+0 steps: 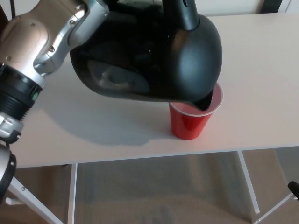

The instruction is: The robot walk towards a table in front and uses its left hand to pick up the pot from the base and pour water to the cup on the right hand side

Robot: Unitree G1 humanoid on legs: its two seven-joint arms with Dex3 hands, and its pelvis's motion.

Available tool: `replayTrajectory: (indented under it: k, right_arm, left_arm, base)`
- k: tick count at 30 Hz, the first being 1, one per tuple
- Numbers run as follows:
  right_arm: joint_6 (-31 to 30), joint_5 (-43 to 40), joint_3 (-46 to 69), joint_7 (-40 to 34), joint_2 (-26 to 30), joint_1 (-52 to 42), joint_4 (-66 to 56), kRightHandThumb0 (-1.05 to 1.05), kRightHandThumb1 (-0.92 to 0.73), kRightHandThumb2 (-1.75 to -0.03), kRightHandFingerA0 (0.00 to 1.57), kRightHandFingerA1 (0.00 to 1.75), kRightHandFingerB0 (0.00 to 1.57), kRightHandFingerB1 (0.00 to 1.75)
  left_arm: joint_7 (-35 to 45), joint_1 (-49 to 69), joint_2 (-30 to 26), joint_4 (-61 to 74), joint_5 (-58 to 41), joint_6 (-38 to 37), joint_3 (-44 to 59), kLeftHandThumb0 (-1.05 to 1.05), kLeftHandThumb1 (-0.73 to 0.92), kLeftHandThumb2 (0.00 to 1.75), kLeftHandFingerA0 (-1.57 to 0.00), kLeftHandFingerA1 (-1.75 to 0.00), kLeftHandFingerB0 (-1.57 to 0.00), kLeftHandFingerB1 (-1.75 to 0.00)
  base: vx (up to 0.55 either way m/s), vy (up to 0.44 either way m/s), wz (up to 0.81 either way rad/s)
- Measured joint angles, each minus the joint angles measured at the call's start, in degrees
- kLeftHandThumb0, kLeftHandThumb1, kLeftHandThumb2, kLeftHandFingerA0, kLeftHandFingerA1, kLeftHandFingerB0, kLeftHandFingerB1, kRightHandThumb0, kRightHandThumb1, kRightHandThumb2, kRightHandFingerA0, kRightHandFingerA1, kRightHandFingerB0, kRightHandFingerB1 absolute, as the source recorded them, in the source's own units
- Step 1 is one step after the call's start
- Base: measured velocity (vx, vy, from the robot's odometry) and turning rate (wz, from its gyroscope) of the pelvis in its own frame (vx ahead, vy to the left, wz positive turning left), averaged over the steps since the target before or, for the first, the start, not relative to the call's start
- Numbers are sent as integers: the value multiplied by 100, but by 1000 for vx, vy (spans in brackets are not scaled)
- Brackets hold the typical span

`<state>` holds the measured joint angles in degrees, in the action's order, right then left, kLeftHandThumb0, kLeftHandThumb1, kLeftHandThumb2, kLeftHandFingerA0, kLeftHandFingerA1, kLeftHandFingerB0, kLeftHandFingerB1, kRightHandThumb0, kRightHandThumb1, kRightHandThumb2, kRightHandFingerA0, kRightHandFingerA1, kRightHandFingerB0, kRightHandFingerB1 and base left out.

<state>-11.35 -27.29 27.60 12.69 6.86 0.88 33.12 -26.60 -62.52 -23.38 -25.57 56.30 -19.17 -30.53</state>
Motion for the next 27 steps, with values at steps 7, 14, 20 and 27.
replayTrajectory:
  k: [7,14,20,27]
  right_arm:
    - [-44,4,-4,-48,0,39,0,-27,-49,-66,50,79,45,55]
    - [-44,20,-27,-71,7,87,16,-28,-48,-66,50,77,45,56]
    - [-44,21,-29,-83,9,126,17,-28,-50,-67,49,78,43,54]
    - [-44,43,-47,-81,21,130,67,-26,-49,-66,50,77,45,55]
  left_arm:
    - [-142,-159,-198,-94,363,-95,-109,-34,48,55,-90,-153,-99,-55]
    - [-219,-363,-302,-291,518,-122,-108,-38,53,60,-89,-147,-97,-57]
    - [-282,-518,-301,-492,609,-124,-100,-36,54,59,-88,-141,-97,-69]
    - [-385,-744,-225,-729,866,-90,-273,-37,58,61,-79,-159,-91,-101]
  base:
    - [0,0,0]
    - [0,0,0]
    - [0,0,0]
    - [0,0,0]
